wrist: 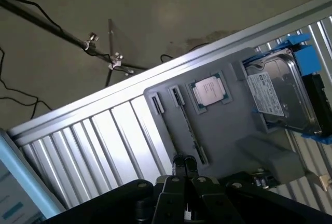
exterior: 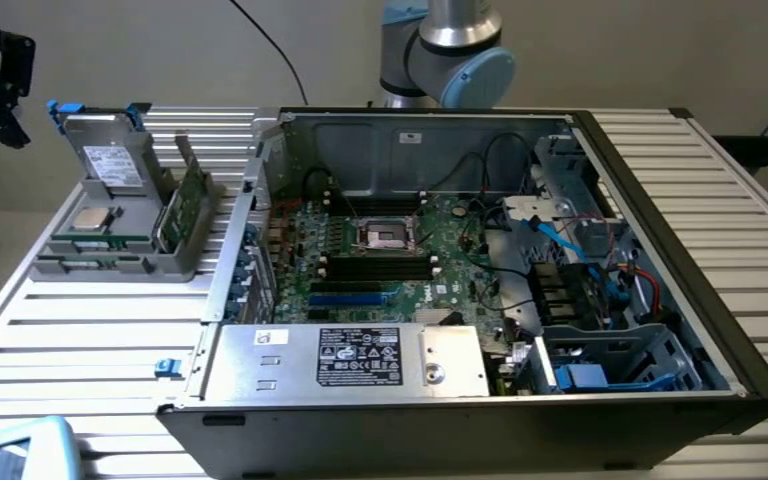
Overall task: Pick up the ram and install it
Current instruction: 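Pick up the ram and move it above insertion slot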
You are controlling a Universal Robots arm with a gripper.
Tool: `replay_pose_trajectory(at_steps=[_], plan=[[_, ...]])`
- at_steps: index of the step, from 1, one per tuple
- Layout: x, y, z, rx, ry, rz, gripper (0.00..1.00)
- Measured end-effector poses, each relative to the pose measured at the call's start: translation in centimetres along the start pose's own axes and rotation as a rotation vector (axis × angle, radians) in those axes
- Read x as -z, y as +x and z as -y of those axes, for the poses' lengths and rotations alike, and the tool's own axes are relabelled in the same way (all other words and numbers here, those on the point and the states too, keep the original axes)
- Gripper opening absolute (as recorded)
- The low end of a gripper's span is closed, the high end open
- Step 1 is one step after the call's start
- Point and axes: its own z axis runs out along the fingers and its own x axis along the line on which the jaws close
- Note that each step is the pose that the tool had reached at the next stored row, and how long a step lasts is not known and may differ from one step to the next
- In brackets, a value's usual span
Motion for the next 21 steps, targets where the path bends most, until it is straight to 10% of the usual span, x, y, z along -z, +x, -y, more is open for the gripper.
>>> replay_pose_trajectory(at_steps=[8, 21], plan=[[-0.02, 0.00, 0.00, 0.128, 0.0150, -0.0202, 0.11], [-0.03, 0.00, 0.00, 0.237, 0.0160, -0.0241, 0.11]])
